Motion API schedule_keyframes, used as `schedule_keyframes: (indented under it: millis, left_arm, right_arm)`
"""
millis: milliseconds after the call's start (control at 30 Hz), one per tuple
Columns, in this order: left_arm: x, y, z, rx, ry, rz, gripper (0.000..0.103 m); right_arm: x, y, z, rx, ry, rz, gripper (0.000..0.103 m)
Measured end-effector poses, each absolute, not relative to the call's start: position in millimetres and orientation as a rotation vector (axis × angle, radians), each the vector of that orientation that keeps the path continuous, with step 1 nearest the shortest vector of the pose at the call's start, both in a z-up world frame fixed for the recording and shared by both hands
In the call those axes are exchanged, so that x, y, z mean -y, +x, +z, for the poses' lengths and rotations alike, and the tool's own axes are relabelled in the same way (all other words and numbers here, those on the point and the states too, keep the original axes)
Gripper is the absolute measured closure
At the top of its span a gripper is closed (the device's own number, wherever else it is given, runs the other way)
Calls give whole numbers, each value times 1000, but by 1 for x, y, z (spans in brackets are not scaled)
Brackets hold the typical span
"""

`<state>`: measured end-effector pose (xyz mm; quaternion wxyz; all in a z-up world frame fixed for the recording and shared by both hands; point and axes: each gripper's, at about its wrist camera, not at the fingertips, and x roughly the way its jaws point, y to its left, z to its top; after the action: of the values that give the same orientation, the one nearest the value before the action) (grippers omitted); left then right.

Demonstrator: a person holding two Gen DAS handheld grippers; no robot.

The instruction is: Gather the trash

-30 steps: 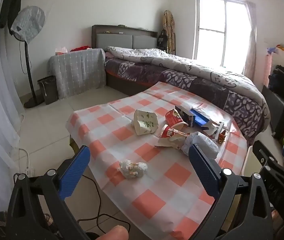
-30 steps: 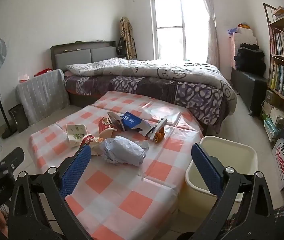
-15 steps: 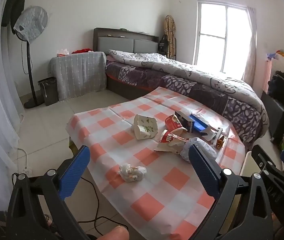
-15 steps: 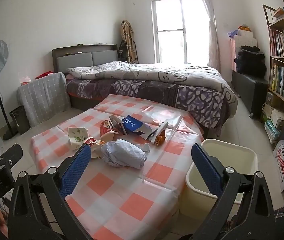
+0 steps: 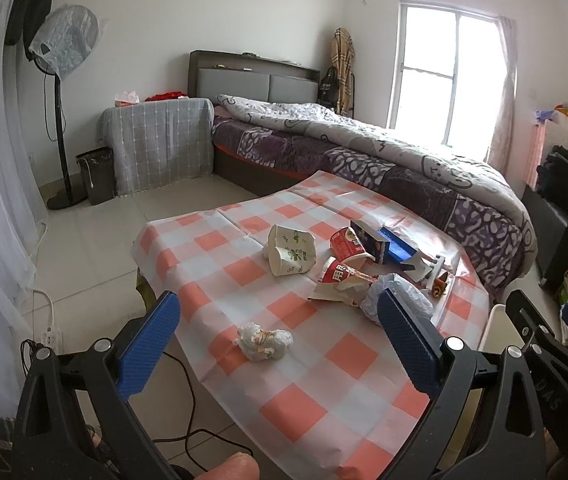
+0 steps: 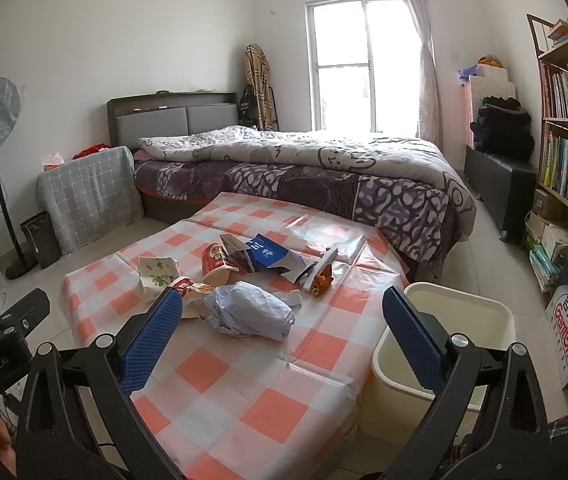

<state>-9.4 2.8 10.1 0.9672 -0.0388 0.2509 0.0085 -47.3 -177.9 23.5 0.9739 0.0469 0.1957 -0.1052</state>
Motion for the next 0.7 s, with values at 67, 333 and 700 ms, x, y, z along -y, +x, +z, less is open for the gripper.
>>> schedule_keyframes:
  millis: [67,333,700]
  left_arm:
    - [-3,-10,9,-507,-79,17,7]
    - [-4,-10,3,-515,-84,24,7]
    - [-5,-9,2,-518,-85,23,7]
  right_arm:
    - [178,-47,23,-395,94,-211,7]
    - [178,-48,21,-395,96,-212,7]
    - [177,-47,15,-401,97,-211,7]
